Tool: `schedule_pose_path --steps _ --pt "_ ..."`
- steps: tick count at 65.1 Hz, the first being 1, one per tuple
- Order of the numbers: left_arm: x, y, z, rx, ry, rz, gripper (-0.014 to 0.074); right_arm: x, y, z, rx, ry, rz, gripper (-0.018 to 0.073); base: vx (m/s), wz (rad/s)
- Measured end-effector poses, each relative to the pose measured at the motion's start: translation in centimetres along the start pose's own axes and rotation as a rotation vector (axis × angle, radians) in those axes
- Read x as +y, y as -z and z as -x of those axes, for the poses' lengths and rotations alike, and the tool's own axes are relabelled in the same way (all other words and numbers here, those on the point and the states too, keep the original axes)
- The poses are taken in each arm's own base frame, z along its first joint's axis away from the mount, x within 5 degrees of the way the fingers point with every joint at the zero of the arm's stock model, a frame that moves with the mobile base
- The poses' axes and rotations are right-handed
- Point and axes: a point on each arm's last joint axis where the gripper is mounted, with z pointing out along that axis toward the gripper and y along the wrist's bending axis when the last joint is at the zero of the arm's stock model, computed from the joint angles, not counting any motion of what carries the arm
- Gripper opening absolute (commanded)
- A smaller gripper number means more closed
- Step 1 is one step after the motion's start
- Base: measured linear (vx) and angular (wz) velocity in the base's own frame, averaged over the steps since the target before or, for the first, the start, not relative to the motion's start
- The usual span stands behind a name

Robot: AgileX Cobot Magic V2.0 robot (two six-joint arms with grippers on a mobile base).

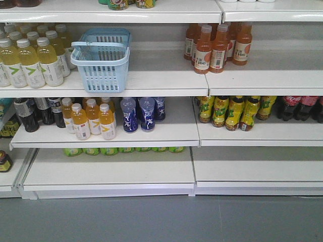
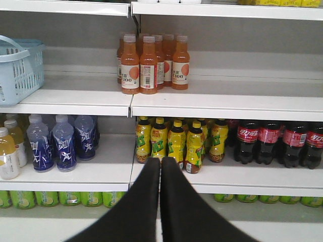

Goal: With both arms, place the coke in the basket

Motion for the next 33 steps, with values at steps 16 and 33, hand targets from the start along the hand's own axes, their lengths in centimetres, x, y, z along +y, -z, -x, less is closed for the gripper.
schedule_pose_path --steps 16,33 --pt "0.0 0.0 0.0 0.0 0.0 0.0 -0.0006 0.0 0.0 0.0 0.0 0.0 0.0 -0.0009 0.12 0.0" --pt "0.0 0.0 0.0 0.0 0.0 0.0 -0.0006 0.0 0.0 0.0 0.0 0.0 0.0 -0.0009 0.11 0.0"
